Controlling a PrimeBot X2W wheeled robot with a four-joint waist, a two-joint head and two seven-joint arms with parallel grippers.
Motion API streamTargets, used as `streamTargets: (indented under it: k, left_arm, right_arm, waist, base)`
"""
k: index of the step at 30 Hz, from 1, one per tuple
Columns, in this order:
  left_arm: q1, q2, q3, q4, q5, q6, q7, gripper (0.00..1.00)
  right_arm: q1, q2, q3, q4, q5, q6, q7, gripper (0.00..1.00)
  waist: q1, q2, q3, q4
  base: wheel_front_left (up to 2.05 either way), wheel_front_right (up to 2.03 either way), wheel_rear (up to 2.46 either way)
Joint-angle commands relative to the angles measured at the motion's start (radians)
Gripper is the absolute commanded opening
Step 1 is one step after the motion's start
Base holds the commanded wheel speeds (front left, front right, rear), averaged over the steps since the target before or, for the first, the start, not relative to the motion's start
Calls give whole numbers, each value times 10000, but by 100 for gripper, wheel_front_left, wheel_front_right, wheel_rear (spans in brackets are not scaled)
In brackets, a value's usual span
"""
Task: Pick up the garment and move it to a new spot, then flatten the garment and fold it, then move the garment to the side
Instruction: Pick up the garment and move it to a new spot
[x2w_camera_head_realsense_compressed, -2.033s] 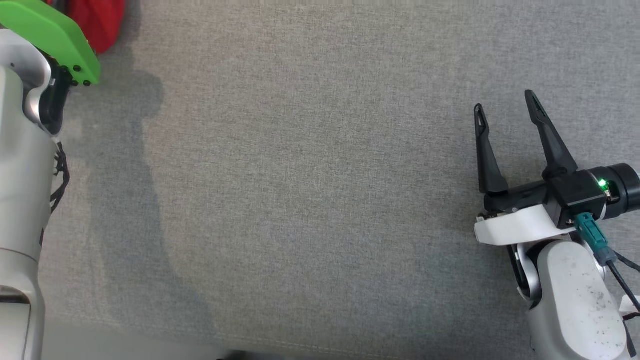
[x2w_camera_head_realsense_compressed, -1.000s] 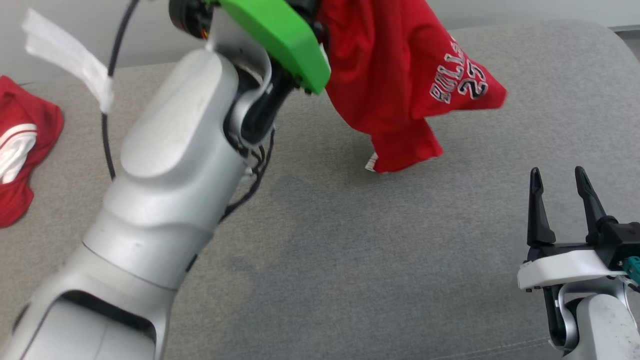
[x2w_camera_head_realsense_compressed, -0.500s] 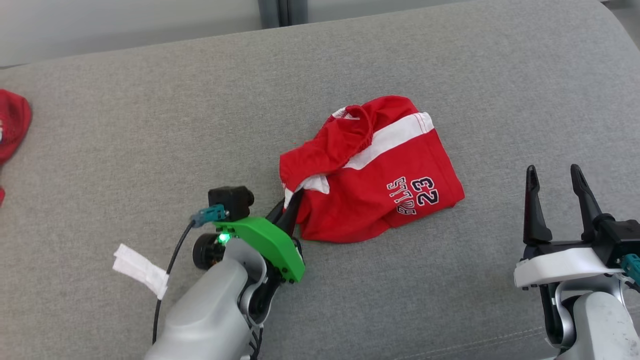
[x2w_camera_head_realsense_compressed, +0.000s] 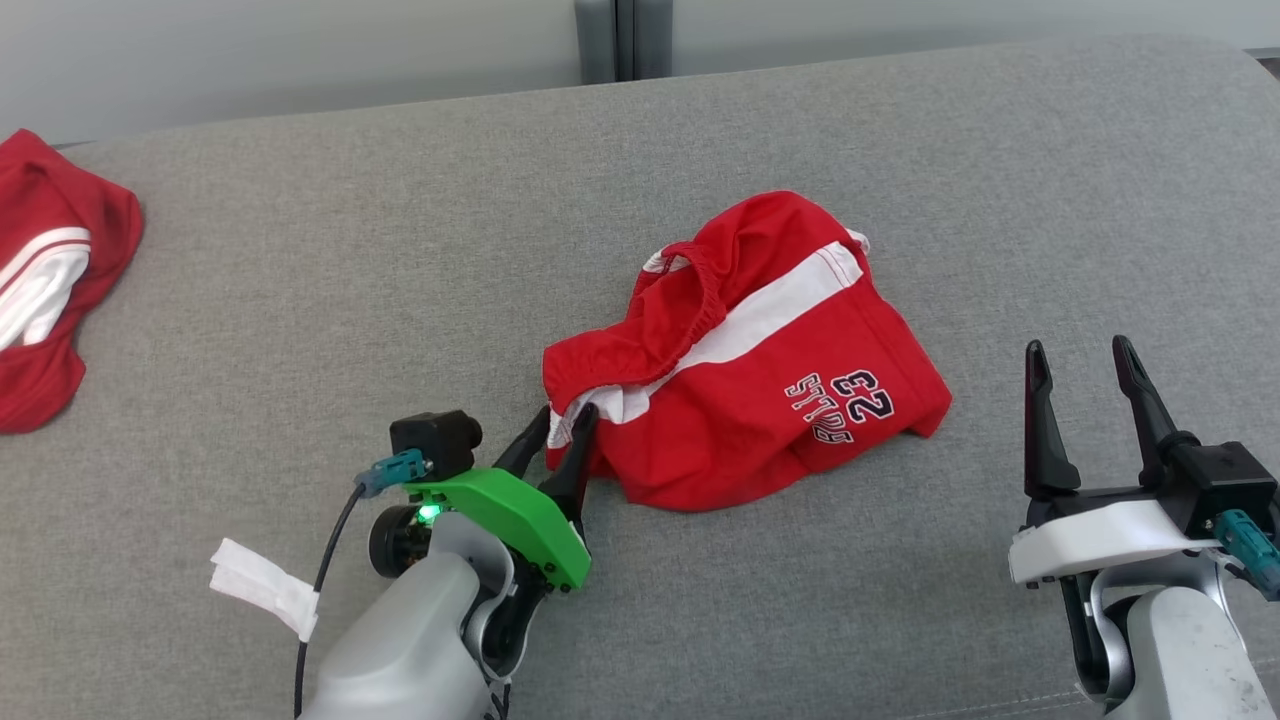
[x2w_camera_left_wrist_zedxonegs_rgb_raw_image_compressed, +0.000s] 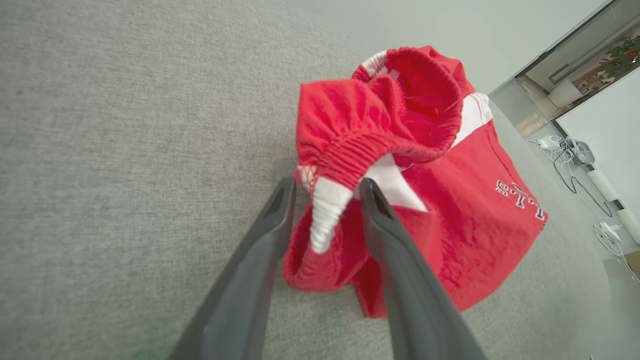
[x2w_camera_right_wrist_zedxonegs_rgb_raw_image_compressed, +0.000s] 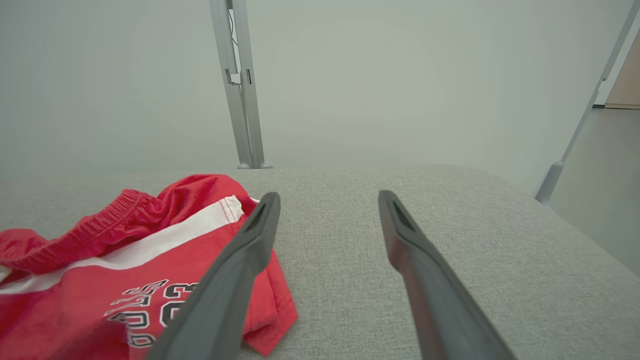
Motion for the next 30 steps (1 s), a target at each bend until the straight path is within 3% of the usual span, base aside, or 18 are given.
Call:
streamTargets:
  k: [1, 5, 10, 18, 30]
  left_arm:
    - [36, 158, 69, -62, 153, -21, -115, 100]
    - [-42, 356, 287, -310, 719, 155, -233, 100]
    - [740, 695, 1541, -1740, 2032, 699, -228, 100]
    - [2650, 507, 3214, -3745, 4003, 1510, -221, 100]
    - [4983, 30, 4894, -5264, 5890, 1575, -221, 100]
  right_arm:
    - [59, -28, 10, 33, -38, -7, -3, 100]
    - [135, -28, -17, 78, -125, -7, -3, 100]
    - [191, -24, 71, 119, -127, -7, -3, 100]
    - [306, -28, 422, 280, -5, -7, -3, 100]
    - [847, -27, 816, 545, 472, -7, -3, 100]
  waist:
    - [1, 0, -108, 85]
    - [1, 0, -361, 217]
    - [1, 0, -895, 423]
    - [1, 0, -1439, 687]
    - [1, 0, -1717, 1015]
  base:
    - [0, 0, 0]
    - [0, 0, 0]
    - [0, 0, 0]
    - [0, 0, 0]
    - [0, 0, 0]
